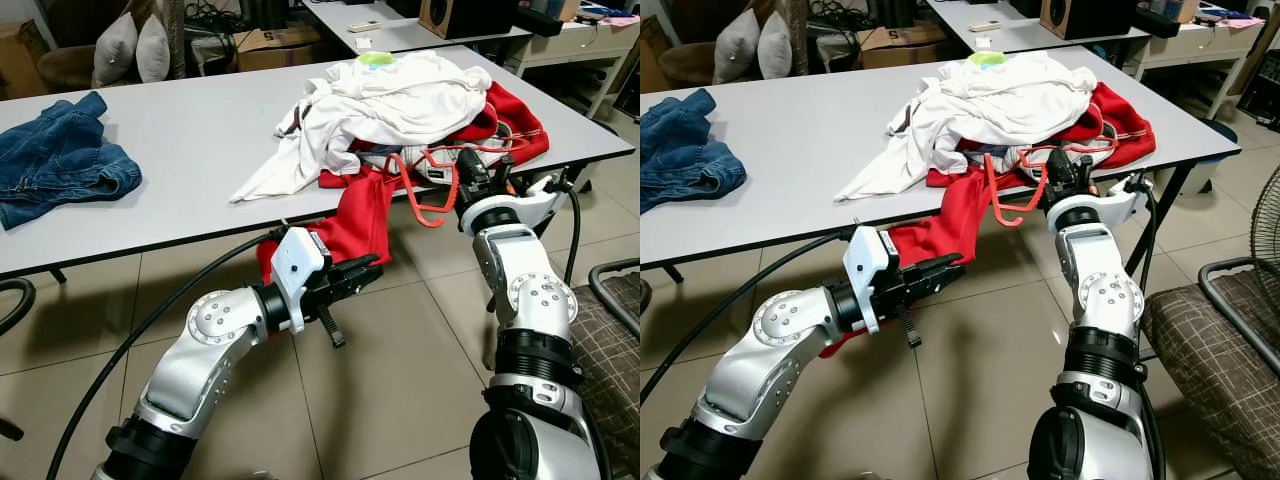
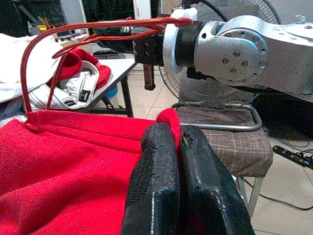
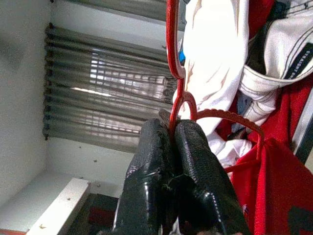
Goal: Hang hanger
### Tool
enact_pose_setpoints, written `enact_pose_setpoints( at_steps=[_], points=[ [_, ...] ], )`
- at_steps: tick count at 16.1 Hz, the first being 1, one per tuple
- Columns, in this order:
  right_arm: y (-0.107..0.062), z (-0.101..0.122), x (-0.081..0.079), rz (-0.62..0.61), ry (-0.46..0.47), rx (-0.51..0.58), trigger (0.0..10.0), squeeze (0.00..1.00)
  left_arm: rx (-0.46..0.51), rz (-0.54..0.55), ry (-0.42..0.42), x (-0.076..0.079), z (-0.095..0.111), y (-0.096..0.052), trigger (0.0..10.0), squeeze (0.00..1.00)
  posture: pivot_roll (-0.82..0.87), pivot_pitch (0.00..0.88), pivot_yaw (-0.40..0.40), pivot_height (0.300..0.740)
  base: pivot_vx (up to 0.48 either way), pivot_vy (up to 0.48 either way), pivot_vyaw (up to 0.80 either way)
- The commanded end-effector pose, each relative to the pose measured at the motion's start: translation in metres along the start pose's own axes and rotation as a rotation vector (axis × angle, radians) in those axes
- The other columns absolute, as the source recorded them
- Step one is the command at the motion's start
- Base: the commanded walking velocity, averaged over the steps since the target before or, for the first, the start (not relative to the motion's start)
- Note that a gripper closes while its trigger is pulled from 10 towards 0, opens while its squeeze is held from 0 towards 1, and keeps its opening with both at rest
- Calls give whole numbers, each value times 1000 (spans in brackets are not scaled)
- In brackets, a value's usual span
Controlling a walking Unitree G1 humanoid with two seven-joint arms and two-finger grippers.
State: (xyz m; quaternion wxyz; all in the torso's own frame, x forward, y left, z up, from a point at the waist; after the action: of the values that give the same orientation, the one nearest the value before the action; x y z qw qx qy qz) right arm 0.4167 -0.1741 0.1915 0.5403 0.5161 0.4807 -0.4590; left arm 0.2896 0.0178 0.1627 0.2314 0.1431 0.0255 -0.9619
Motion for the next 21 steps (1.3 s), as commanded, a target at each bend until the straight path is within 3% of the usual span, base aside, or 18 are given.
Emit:
enact_pose_setpoints(
  at_steps=[1, 3, 5, 8, 10, 12, 14, 15, 16, 17, 21],
  points=[
    [1, 6, -7, 9, -73, 12, 10000, 0, 17, 10, 59, -6, 12, 1, 10000, 0, 2, 0, 23, 740, 0, 0, 0],
    [-11, -9, -2, -10, -176, -118, 10000, 0, -97, 148, 154, -35, -6, -4, 10000, 0, 6, 0, 19, 740, 0, 0, 0],
    [-45, -29, 9, 0, -333, -325, 10000, 0, -155, 247, 220, -60, -14, -11, 10000, 0, 8, 0, 17, 740, 0, 0, 0],
    [-101, -22, 47, -78, -415, -467, 10000, 0, -109, 202, 244, -70, 5, -16, 10000, 0, 5, 0, 32, 740, 0, 0, 0],
    [-132, -18, 57, -96, -456, -546, 10000, 0, -74, 129, 264, -69, 19, -16, 10000, 0, -1, 0, 49, 740, 0, 0, 0],
    [-156, -19, 66, -104, -567, -666, 10000, 0, -83, 89, 295, -70, 21, -14, 10000, 0, -5, 0, 61, 740, 0, 0, 0],
    [-181, -16, 82, -131, -803, -807, 10000, 0, -97, 118, 335, -82, 24, -10, 10000, 0, -8, 0, 71, 740, 0, 0, 0],
    [-184, -14, 84, -129, -852, -822, 10000, 0, -95, 119, 333, -83, 26, -9, 10000, 0, -8, 0, 71, 740, 0, 0, 0],
    [-182, -7, 79, -68, -1006, -806, 10000, 0, -95, 110, 330, -85, 27, -10, 10000, 0, -7, 0, 73, 740, 0, 0, 0],
    [-181, -6, 72, -15, -1101, -812, 10000, 0, -100, 94, 326, -84, 26, -11, 10000, 0, -8, 0, 75, 740, 0, 0, 0],
    [-178, -19, 50, 157, -1092, -796, 10000, 0, -83, 12, 300, -71, 25, -9, 10000, 0, -12, 0, 74, 740, 0, 0, 0]
  ],
)
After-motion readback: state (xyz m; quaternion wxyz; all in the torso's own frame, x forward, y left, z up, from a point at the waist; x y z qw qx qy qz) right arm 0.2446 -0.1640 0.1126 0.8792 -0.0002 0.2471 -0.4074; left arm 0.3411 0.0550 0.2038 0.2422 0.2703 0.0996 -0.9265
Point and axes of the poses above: a point about 5 cm out from each wrist's last joint towards the gripper, its own y axis pointing out of the wrist towards the gripper, its own z axis along the axis of the wrist's last joint, x = y × z, the point moved 6 cm from there along y, pointing out of the wrist towards the gripper, and after that the axes turned 11 degrees about y, right-handed, at the moved point
